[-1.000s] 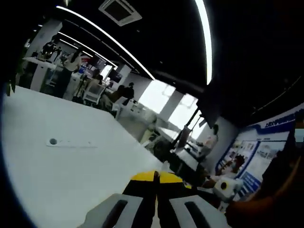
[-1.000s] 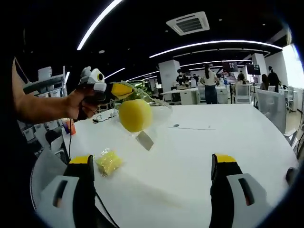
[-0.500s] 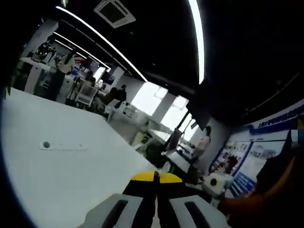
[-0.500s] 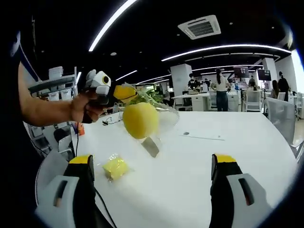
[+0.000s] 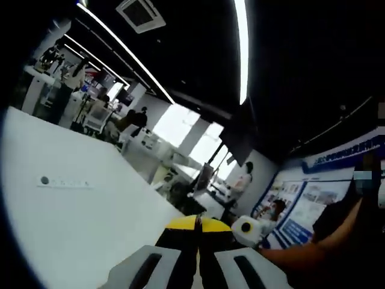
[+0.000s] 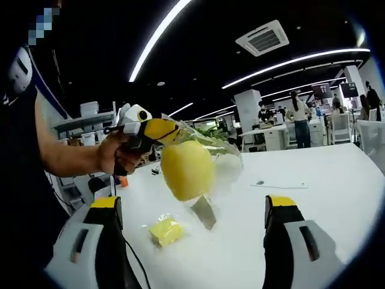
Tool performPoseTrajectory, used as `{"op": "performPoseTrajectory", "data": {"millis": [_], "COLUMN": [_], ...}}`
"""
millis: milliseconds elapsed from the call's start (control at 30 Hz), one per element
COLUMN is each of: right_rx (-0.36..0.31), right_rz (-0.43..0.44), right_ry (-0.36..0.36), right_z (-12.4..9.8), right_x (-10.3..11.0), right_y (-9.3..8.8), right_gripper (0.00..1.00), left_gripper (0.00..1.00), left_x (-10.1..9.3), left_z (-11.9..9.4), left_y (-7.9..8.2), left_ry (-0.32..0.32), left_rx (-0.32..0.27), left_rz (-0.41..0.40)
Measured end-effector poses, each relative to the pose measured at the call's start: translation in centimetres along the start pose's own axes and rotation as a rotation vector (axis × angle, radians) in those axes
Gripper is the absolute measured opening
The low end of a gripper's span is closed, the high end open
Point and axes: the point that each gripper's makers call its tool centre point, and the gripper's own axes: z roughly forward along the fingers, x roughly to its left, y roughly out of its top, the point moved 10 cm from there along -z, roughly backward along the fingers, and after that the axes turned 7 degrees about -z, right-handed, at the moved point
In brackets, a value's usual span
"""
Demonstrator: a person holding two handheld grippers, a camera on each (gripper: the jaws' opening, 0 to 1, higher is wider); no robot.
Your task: Compare the silicone blocks by pressing each to a similar depth, holding the contact briefly, and releasing to observe deformation and rebound differences across the visible hardness samples.
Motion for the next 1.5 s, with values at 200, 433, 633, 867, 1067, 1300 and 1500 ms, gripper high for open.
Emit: {"op": "performPoseTrajectory", "data": {"millis": [200, 433, 633, 867, 1067, 1300, 1500], "right_rx": [-0.015, -0.049, -0.098, -0.118, -0.086, -0.021, 0.028], "right_rz": [-0.027, -0.055, -0.047, -0.055, -0.029, 0.006, 0.025], "right_ry": [0.114, 0.140, 0.139, 0.165, 0.161, 0.187, 0.206], "right_z": [2.0, 2.5, 2.4, 2.8, 3.2, 3.5, 3.7], "right_x": [-0.2, 0.4, 0.8, 1.0, 1.2, 1.5, 1.5], "right_y": [0.6, 1.3, 2.0, 2.7, 3.1, 3.2, 3.5], "right_gripper": [0.79, 0.63, 0.52, 0.32, 0.28, 0.20, 0.15], "left_gripper": [0.00, 0.00, 0.00, 0.00, 0.00, 0.00, 0.00], "left_x": [-0.5, -1.1, -1.7, -1.9, -1.4, -0.4, -0.1], "left_z": [-0.1, -0.3, -0.5, -0.8, -1.2, -1.9, -2.2], "left_y": [-0.4, -0.6, -0.7, -0.6, -0.2, -0.5, -0.6], "left_ry": [-0.026, -0.052, -0.073, -0.094, -0.082, -0.068, -0.057], "left_rx": [-0.008, -0.018, -0.021, -0.020, -0.041, -0.067, -0.076], "left_rz": [-0.018, -0.038, -0.046, -0.047, -0.044, -0.055, -0.048]}}
